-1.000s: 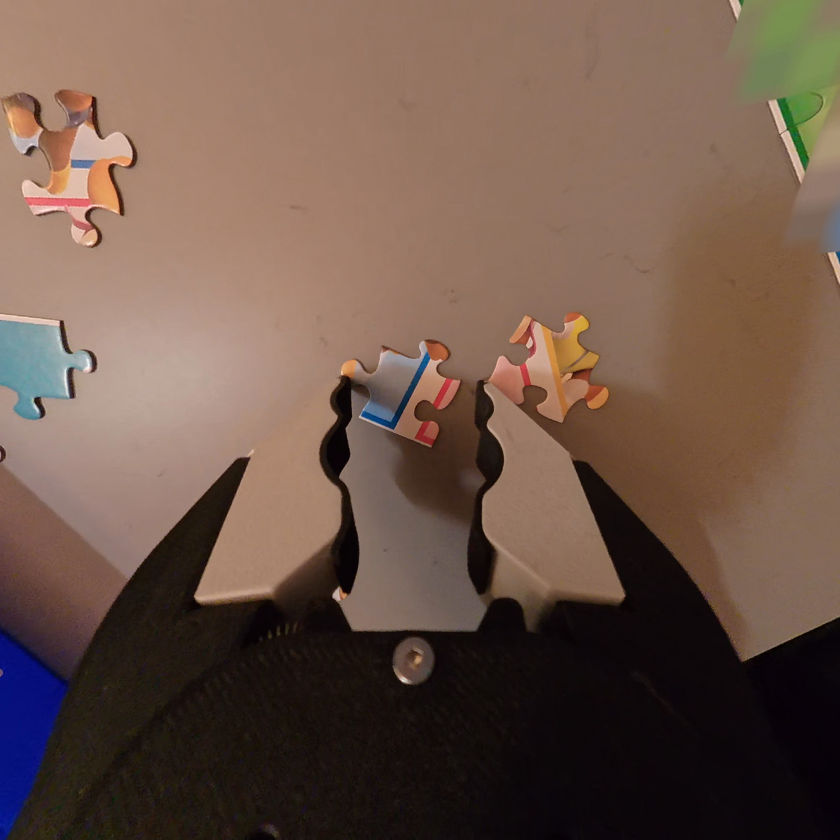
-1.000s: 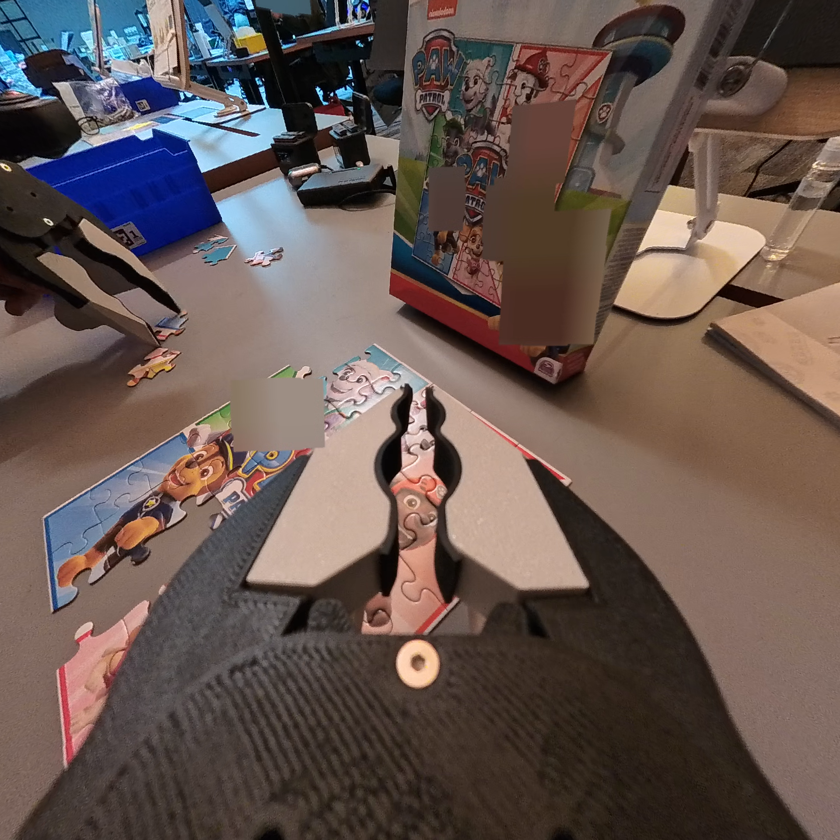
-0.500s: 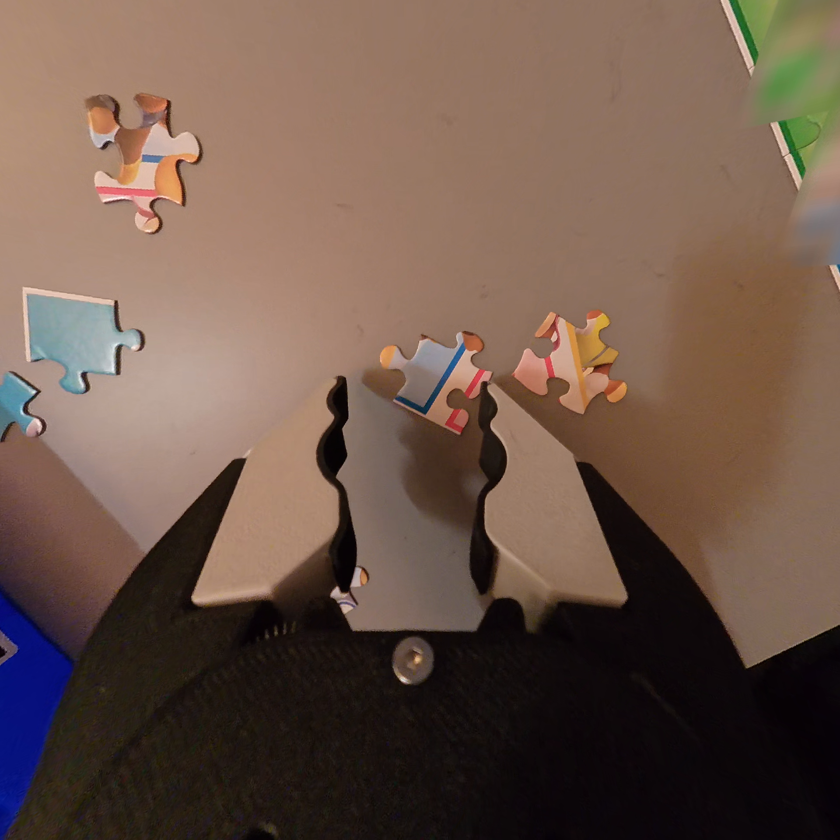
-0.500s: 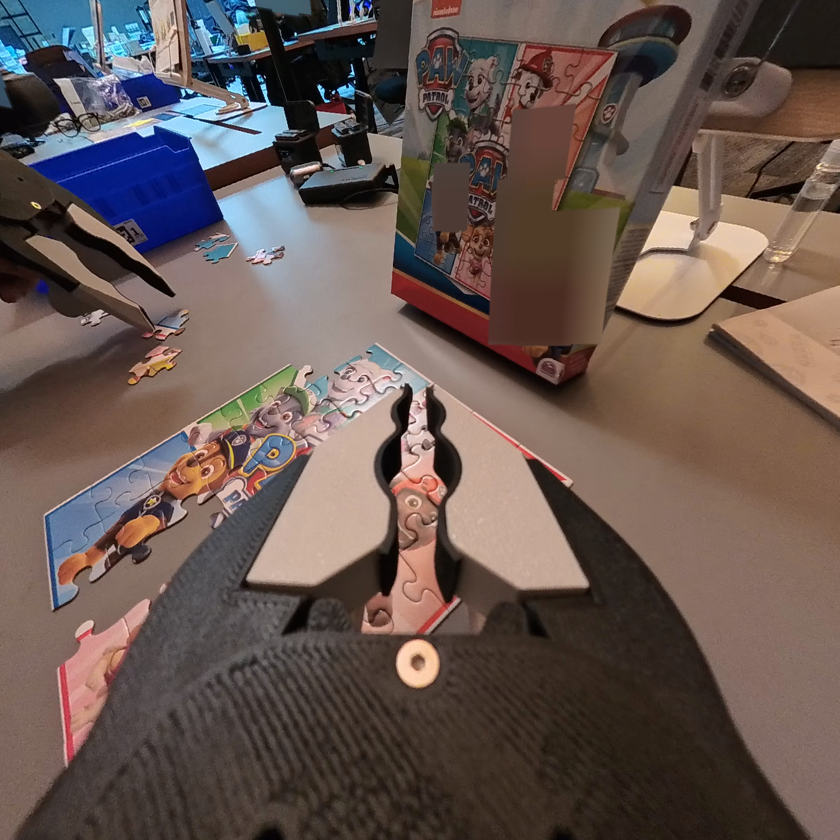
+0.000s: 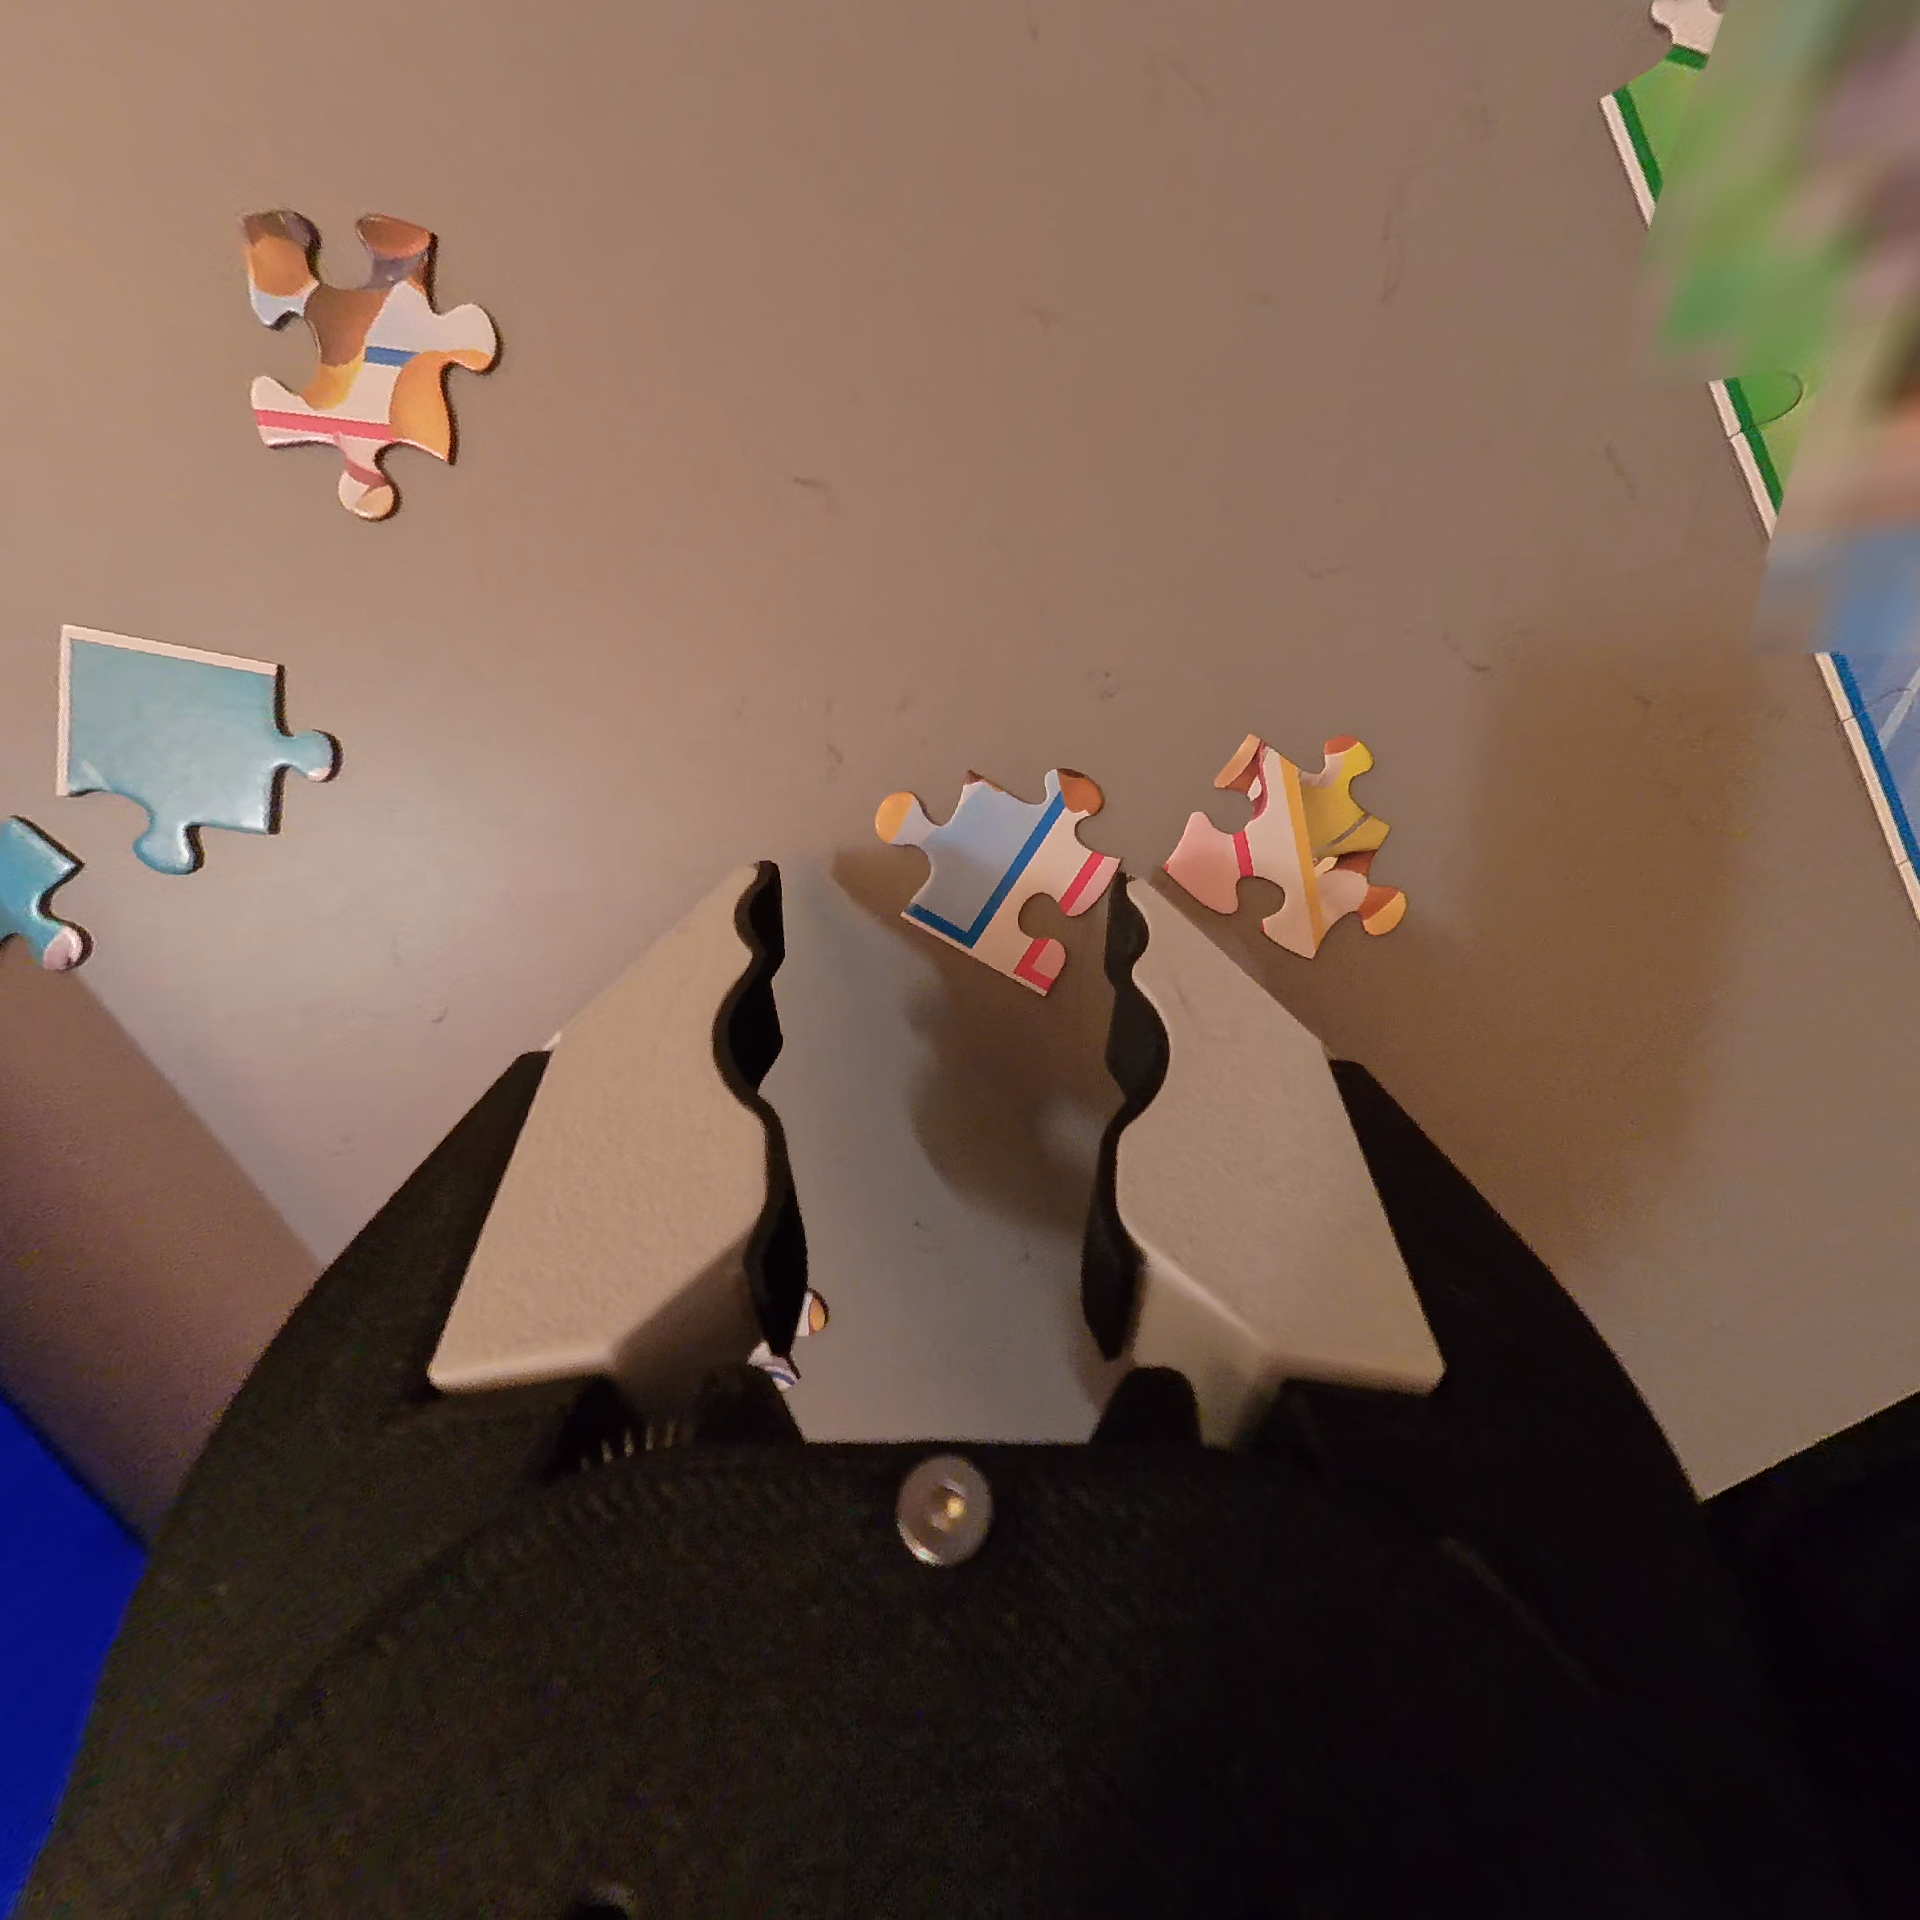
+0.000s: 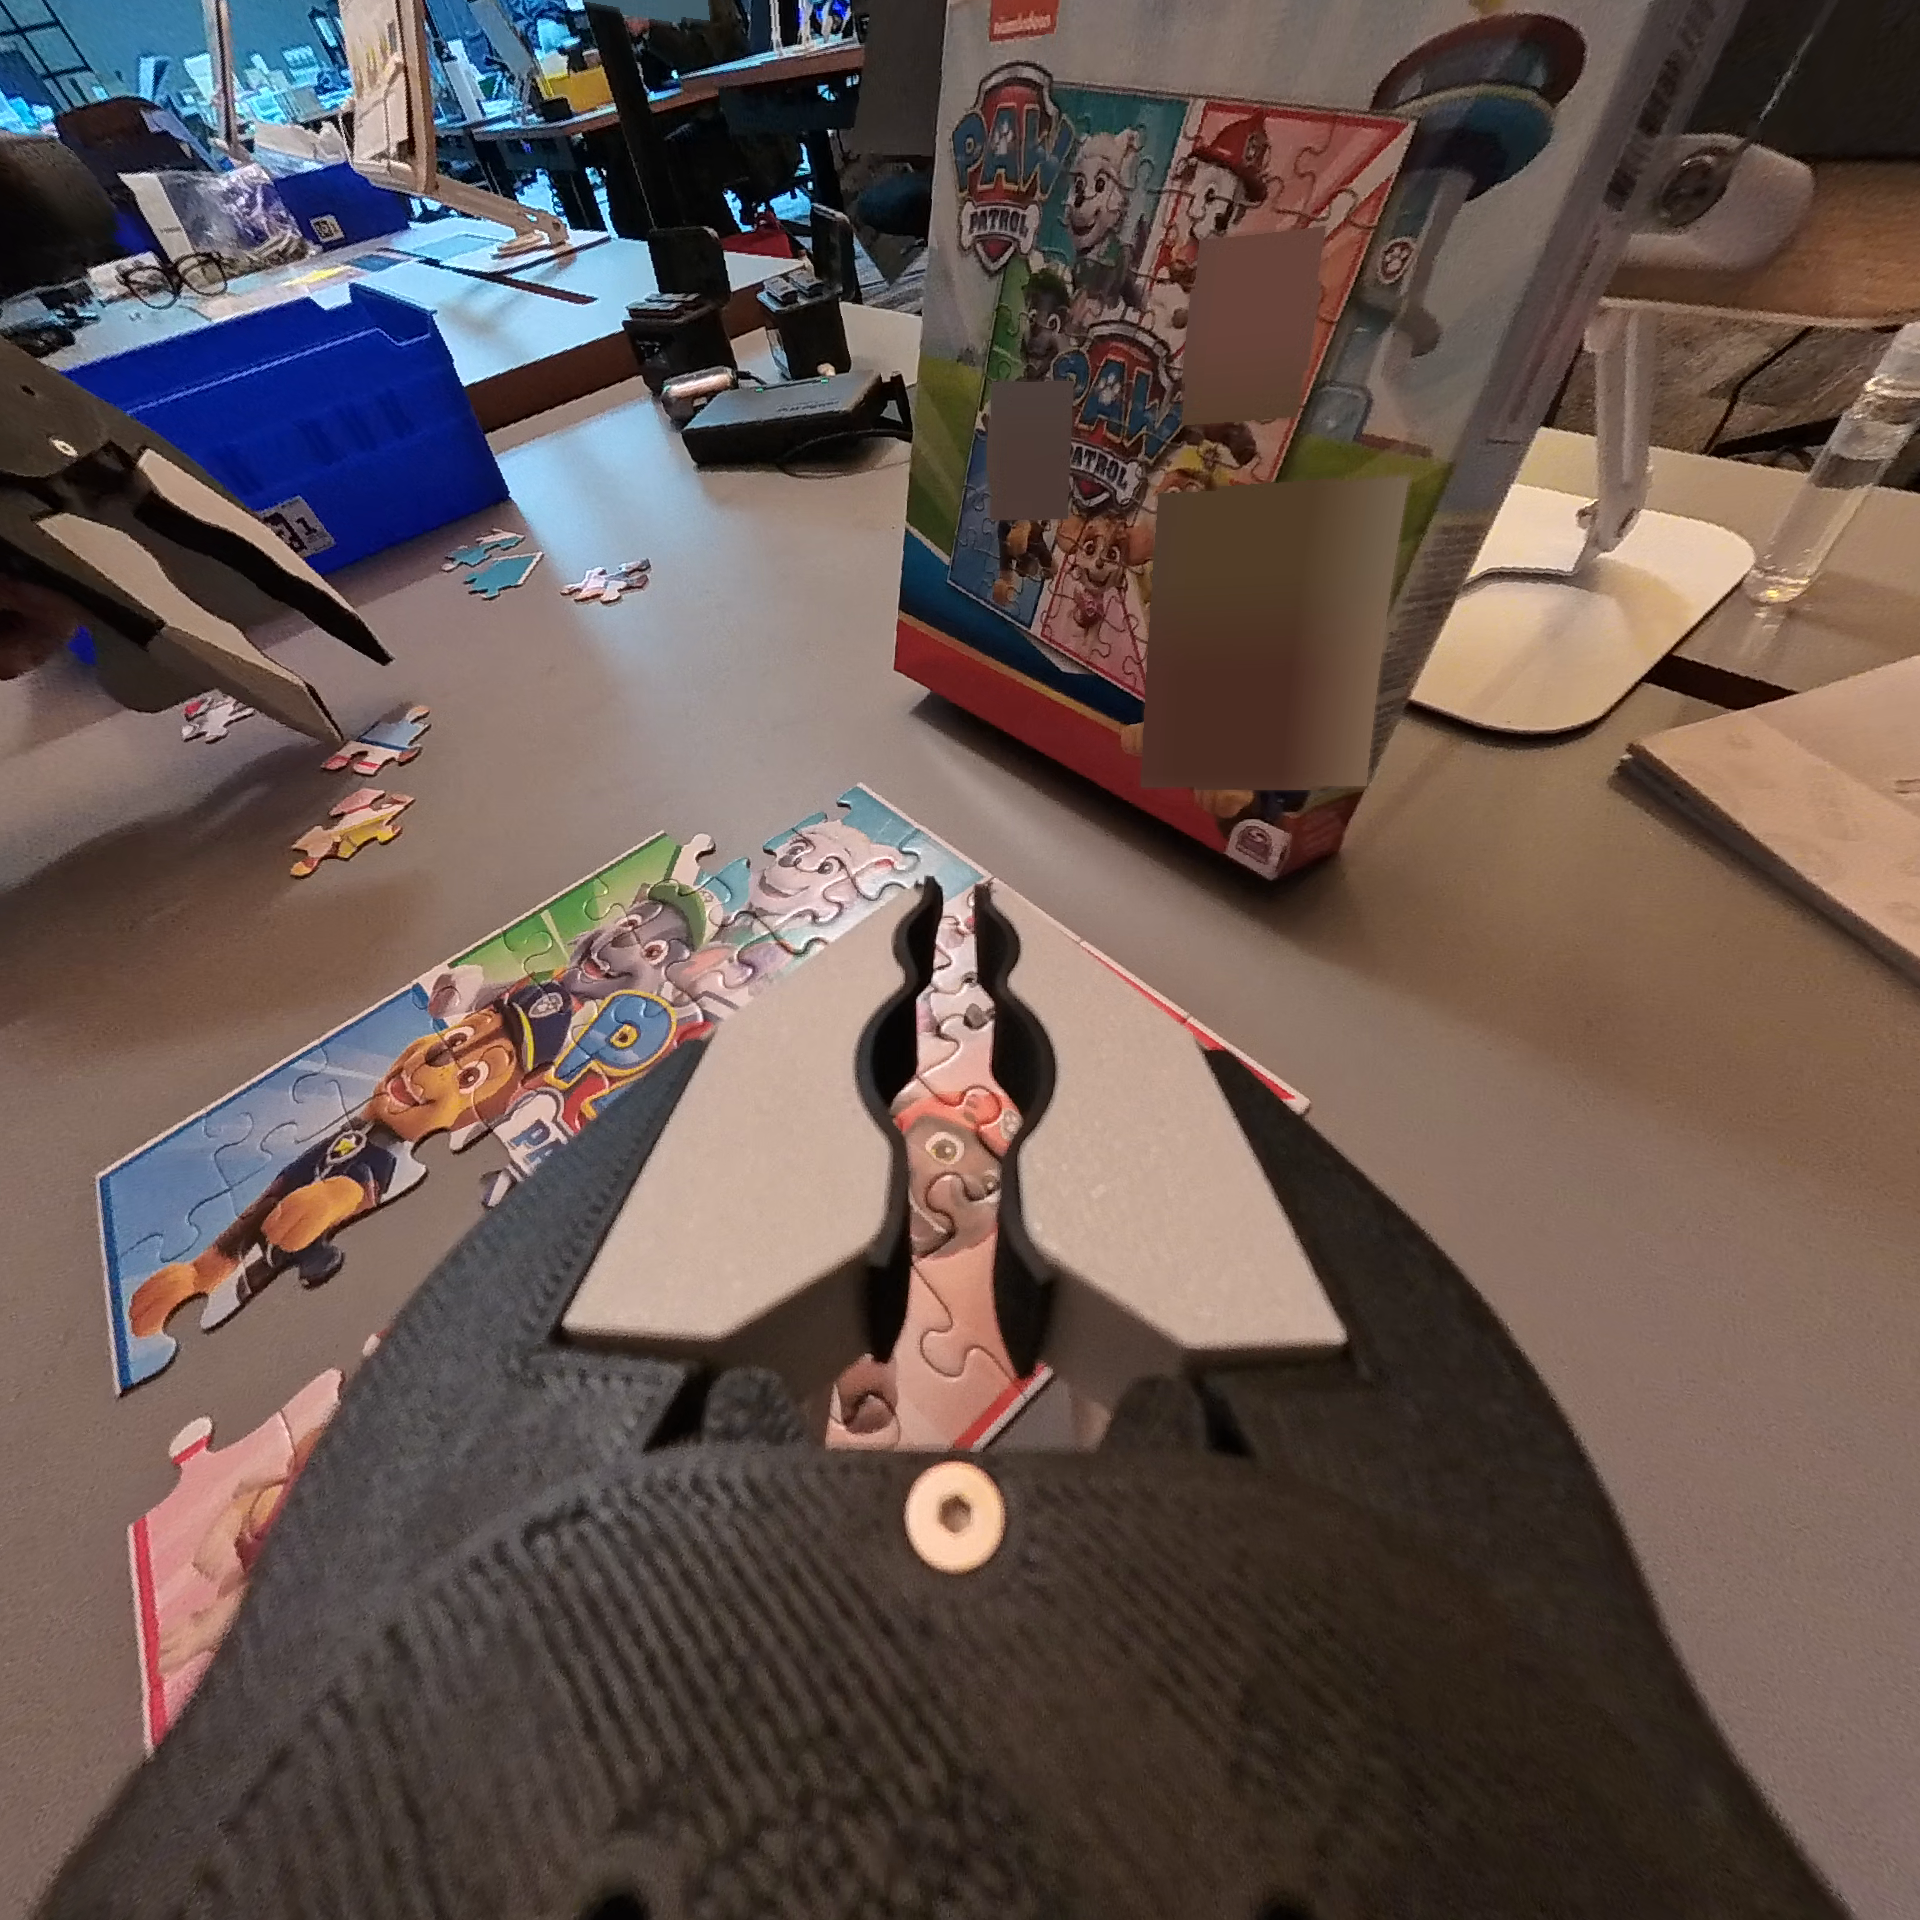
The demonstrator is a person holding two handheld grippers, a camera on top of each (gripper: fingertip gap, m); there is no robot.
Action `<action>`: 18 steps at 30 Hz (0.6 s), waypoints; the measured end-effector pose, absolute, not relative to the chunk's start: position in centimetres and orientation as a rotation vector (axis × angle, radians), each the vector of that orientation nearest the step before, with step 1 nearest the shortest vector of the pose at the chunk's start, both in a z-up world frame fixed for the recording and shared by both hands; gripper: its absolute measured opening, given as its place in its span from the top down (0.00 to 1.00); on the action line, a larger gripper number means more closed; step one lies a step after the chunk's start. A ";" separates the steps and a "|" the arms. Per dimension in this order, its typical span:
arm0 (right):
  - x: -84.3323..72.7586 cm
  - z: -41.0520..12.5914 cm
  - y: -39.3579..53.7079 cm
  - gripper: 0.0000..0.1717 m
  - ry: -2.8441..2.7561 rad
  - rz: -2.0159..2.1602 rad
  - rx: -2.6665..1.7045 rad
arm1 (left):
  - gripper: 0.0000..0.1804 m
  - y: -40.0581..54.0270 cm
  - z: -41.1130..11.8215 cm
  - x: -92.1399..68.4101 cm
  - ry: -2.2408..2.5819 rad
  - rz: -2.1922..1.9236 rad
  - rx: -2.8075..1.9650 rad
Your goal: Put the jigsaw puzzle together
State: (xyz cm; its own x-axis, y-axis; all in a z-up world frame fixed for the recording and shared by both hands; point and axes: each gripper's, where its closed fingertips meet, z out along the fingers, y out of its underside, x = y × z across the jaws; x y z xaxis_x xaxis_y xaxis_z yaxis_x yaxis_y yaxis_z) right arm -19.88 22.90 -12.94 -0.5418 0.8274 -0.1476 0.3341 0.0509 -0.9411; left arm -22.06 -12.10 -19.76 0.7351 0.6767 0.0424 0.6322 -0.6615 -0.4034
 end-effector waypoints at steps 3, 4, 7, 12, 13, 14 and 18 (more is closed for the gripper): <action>-19.9 -12.9 22.9 0.97 -1.898 1.504 -1.161 | 0.66 -12.3 -20.0 -21.8 -1.010 0.143 -2.559; -19.8 -12.9 22.9 0.97 -1.898 1.504 -1.160 | 0.66 -12.4 -20.2 -21.8 -1.015 0.148 -2.568; -19.8 -12.8 22.8 0.97 -1.897 1.506 -1.156 | 0.67 -12.7 -20.4 -21.9 -1.028 0.155 -2.580; -19.8 -12.6 22.8 0.97 -1.895 1.497 -1.148 | 0.64 -12.6 -20.9 -22.0 -1.042 0.161 -2.604; -19.8 -12.6 22.9 0.97 -1.894 1.495 -1.148 | 0.61 -12.6 -21.1 -22.0 -1.052 0.170 -2.611; -19.8 -12.6 22.9 0.97 -1.894 1.494 -1.148 | 0.57 -12.6 -21.3 -22.1 -1.065 0.173 -2.622; -19.8 -12.7 22.9 0.96 -1.896 1.494 -1.148 | 0.52 -12.3 -21.6 -21.8 -1.071 0.168 -2.643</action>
